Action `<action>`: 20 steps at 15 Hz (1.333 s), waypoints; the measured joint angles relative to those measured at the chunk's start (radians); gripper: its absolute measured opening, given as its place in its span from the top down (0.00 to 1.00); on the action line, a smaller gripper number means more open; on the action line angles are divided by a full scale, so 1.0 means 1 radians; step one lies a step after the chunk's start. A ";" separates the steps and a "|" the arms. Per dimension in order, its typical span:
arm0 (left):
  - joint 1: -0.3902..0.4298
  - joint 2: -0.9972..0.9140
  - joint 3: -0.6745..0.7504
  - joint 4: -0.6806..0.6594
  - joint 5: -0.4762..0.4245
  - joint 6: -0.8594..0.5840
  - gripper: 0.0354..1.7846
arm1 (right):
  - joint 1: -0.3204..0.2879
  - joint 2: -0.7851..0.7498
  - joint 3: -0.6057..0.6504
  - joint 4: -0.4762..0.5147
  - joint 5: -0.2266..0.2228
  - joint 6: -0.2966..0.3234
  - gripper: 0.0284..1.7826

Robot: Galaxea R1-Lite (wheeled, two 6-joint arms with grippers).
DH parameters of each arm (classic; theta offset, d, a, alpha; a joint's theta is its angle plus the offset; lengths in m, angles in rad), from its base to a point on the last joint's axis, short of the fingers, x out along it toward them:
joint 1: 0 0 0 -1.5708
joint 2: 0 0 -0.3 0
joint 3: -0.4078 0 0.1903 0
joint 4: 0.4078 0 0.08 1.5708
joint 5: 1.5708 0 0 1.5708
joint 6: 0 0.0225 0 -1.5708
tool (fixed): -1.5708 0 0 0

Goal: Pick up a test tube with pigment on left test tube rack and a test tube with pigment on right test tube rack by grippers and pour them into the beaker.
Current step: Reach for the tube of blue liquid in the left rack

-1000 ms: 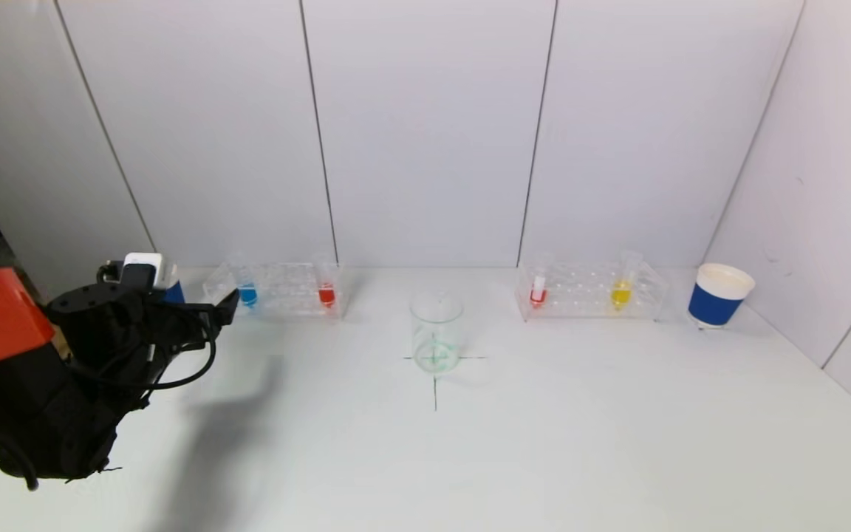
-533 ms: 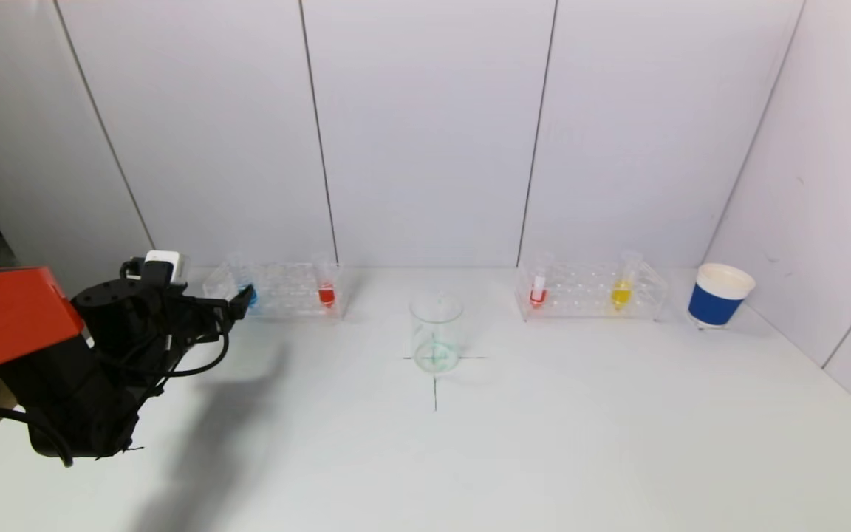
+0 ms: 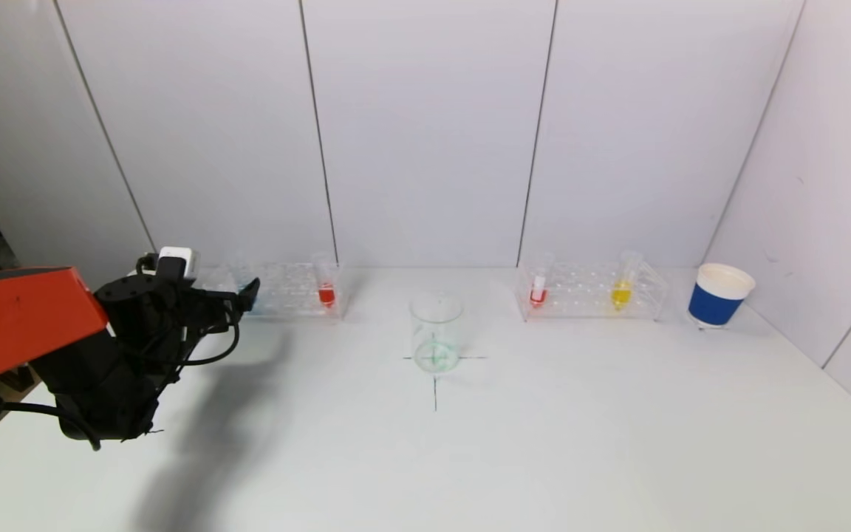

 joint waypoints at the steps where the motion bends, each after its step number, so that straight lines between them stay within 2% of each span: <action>1: 0.000 0.009 -0.013 0.000 0.000 0.000 0.01 | 0.000 0.000 0.000 0.000 0.000 0.000 0.01; 20: 0.003 0.087 -0.156 0.001 -0.001 0.003 0.01 | 0.000 0.000 0.000 0.000 0.000 0.000 0.01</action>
